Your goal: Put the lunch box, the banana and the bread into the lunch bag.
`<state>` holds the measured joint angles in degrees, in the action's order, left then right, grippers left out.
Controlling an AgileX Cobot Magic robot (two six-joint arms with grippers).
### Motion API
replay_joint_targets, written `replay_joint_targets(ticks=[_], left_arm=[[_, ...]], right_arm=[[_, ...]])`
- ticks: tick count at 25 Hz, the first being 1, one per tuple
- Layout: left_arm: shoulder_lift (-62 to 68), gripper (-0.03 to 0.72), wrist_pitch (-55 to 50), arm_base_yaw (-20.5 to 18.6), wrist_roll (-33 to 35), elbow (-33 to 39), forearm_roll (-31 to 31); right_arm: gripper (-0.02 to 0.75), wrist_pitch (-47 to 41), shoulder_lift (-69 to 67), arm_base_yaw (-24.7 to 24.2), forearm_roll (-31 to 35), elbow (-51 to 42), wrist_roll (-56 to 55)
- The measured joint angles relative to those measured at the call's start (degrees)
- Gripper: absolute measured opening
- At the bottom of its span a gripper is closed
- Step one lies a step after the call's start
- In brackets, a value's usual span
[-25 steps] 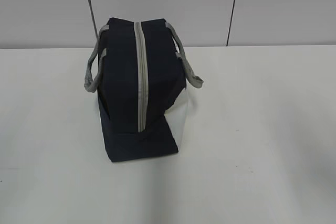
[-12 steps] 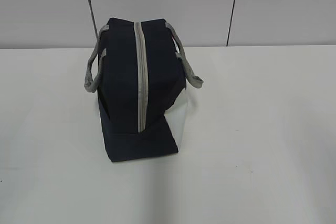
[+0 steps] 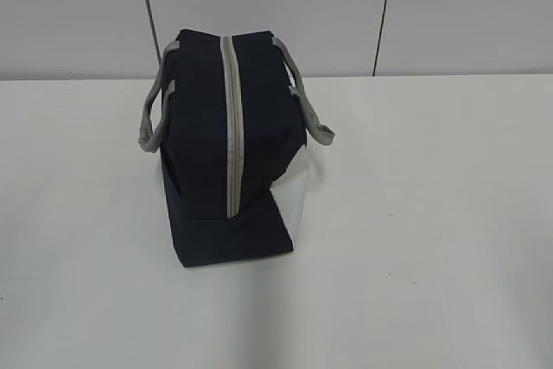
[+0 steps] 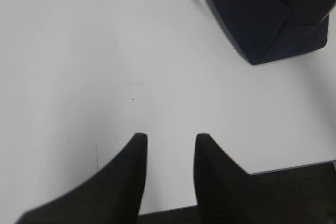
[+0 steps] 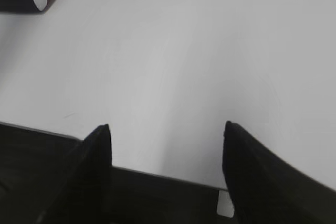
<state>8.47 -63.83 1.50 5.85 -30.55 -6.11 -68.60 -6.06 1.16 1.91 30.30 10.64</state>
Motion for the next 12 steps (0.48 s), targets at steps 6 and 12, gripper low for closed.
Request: replay_joint_targets(ticks=[6,12], left_arm=[[0.0,0.236,0.0,0.0,0.0,0.1,0.0],[0.0,0.236,0.0,0.0,0.0,0.1,0.0]], right_arm=[[0.491,2.82,3.2,-1.53,-0.23,-1.39,-0.22],[0.491,3.04,6.93,-4.36,-0.23,-1.39,-0.33]])
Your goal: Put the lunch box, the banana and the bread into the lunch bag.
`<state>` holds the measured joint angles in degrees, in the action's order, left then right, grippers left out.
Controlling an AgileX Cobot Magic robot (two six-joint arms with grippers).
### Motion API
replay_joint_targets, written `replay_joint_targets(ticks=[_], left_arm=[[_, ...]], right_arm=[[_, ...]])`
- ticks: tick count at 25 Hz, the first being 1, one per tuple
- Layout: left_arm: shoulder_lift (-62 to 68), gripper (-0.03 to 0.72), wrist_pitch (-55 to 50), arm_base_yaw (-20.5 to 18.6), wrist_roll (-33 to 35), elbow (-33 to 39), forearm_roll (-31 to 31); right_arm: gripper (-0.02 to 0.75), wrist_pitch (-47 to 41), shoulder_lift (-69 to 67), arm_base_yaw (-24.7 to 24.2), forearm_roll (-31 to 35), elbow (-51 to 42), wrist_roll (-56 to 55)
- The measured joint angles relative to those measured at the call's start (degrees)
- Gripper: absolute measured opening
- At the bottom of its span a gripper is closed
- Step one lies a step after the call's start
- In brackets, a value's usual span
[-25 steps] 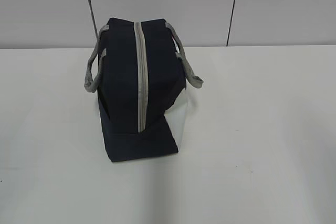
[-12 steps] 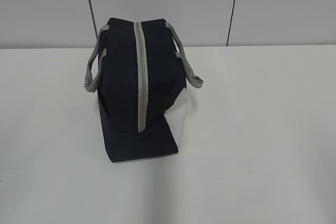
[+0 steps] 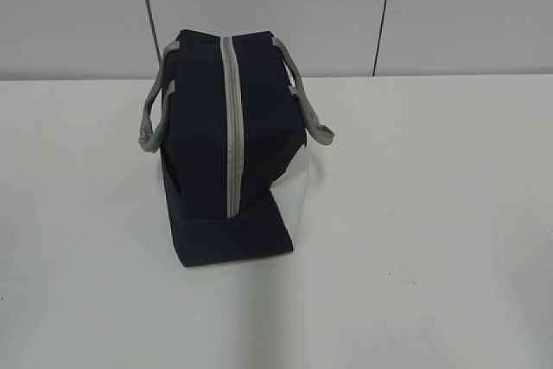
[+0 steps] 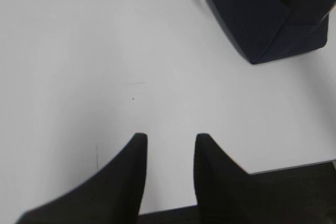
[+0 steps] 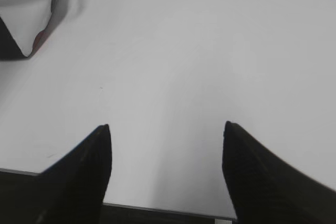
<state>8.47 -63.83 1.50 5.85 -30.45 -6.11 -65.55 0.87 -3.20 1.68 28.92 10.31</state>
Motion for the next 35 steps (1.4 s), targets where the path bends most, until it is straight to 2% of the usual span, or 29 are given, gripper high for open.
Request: replay_joint_targets(ticks=[27,35], left_arm=[[-0.04,0.236,0.0,0.0,0.0,0.0,0.0],[-5.23,0.235,0.0,0.0,0.0,0.0,0.0]], right_arm=[[0.491,0.0,0.26,-0.53,0.21,0.0,-0.1],[0.491,0.0,0.26,-0.53,0.21,0.0,-0.19]])
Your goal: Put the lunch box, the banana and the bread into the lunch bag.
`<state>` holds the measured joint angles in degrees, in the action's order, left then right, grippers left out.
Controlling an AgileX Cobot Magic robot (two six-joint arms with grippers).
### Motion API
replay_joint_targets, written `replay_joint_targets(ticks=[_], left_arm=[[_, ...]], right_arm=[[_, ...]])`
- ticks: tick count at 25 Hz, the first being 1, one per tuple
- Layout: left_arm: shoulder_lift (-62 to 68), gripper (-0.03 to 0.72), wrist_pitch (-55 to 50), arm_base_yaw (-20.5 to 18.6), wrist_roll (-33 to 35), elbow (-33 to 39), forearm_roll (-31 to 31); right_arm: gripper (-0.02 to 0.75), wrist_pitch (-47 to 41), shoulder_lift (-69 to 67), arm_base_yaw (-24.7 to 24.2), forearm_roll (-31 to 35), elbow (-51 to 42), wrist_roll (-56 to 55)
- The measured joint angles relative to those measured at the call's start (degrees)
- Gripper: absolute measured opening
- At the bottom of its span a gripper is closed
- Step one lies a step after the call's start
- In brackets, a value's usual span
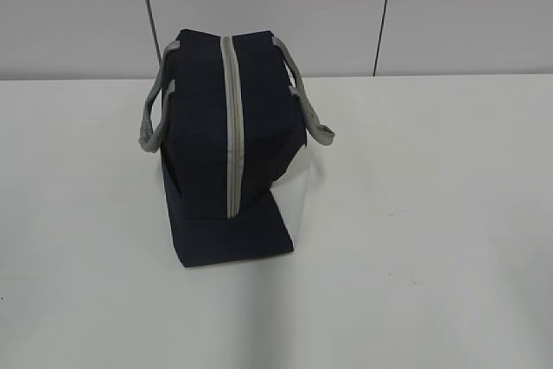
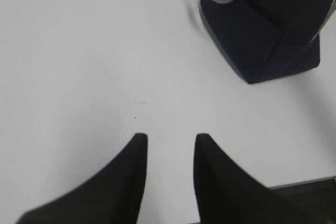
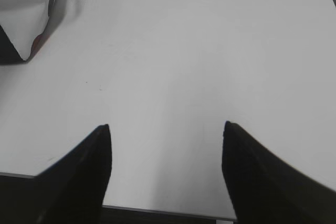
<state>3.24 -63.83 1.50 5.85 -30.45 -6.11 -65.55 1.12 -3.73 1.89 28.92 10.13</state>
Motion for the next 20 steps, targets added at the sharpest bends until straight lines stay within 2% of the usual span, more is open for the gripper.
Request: replay_joint_targets(ticks=[6,20], left_arm=[[-3.96,0.235,0.0,0.0,0.0,0.0,0.0],[-4.16,0.235,-0.04,0.0,0.0,0.0,0.0]], right_arm=[[0.491,0.0,0.0,0.0,0.0,0.0,0.0],[0.491,0.0,0.0,0.0,0.0,0.0,0.0]])
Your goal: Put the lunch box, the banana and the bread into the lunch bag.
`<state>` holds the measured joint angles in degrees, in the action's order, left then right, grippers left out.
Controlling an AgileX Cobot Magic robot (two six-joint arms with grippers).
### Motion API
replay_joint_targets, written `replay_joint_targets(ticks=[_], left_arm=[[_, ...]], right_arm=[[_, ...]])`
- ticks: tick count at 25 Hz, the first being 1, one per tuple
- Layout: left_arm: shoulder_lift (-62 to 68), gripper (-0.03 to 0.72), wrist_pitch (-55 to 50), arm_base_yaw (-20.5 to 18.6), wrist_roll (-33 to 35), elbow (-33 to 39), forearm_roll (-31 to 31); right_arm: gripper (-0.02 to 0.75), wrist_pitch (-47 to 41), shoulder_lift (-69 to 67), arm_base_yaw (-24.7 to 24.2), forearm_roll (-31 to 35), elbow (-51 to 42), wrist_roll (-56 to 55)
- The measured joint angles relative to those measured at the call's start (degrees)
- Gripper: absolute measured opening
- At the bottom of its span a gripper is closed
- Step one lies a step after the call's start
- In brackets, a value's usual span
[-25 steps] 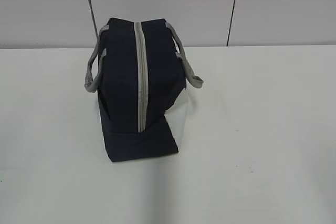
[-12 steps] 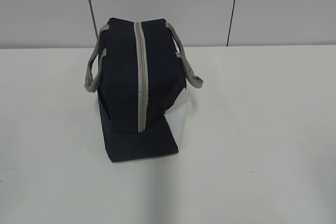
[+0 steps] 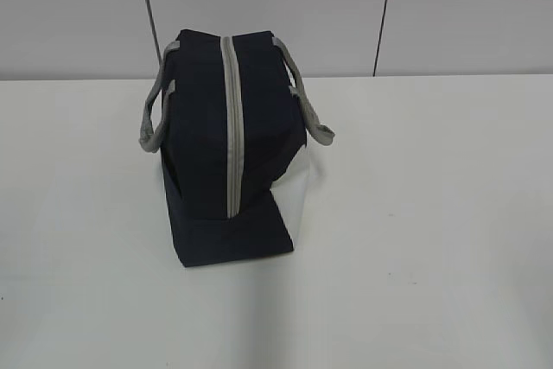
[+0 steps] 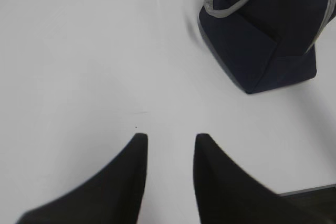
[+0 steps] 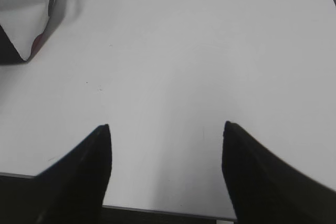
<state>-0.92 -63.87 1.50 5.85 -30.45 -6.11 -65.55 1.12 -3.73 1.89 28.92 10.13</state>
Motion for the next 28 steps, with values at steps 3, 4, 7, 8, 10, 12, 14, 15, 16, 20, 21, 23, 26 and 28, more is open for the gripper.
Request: replay_joint_targets(ticks=[3,4,7,8,10,12,14,15,16,20,21,23,26,28], left_arm=[[0.0,0.235,0.0,0.0,0.0,0.0,0.0],[-0.05,0.235,0.0,0.0,0.0,0.0,0.0],[-0.05,0.235,0.0,0.0,0.0,0.0,0.0],[-0.05,0.235,0.0,0.0,0.0,0.0,0.0],[-0.05,0.235,0.0,0.0,0.0,0.0,0.0],[-0.06,0.235,0.0,0.0,0.0,0.0,0.0],[-0.06,0.235,0.0,0.0,0.0,0.0,0.0],[-0.06,0.235,0.0,0.0,0.0,0.0,0.0],[-0.06,0.235,0.0,0.0,0.0,0.0,0.0],[-0.11,0.235,0.0,0.0,0.0,0.0,0.0],[-0.11,0.235,0.0,-0.18,0.0,0.0,0.0],[-0.11,0.235,0.0,-0.77,0.0,0.0,0.0],[-0.11,0.235,0.0,-1.11,0.0,0.0,0.0],[-0.11,0.235,0.0,-1.11,0.0,0.0,0.0]], right_arm=[[0.491,0.0,0.0,0.0,0.0,0.0,0.0],[0.491,0.0,0.0,0.0,0.0,0.0,0.0],[0.491,0.0,0.0,0.0,0.0,0.0,0.0],[0.491,0.0,0.0,0.0,0.0,0.0,0.0],[0.491,0.0,0.0,0.0,0.0,0.0,0.0],[0.491,0.0,0.0,0.0,0.05,0.0,0.0],[0.491,0.0,0.0,0.0,0.05,0.0,0.0],[0.491,0.0,0.0,0.0,0.05,0.0,0.0],[0.491,0.0,0.0,0.0,0.05,0.0,0.0],[0.491,0.0,0.0,-0.66,0.05,0.0,0.0],[0.491,0.0,0.0,-0.93,0.05,0.0,0.0],[0.491,0.0,0.0,-1.19,0.05,0.0,0.0],[0.491,0.0,0.0,-1.29,0.05,0.0,0.0],[0.491,0.0,0.0,-1.29,0.05,0.0,0.0]])
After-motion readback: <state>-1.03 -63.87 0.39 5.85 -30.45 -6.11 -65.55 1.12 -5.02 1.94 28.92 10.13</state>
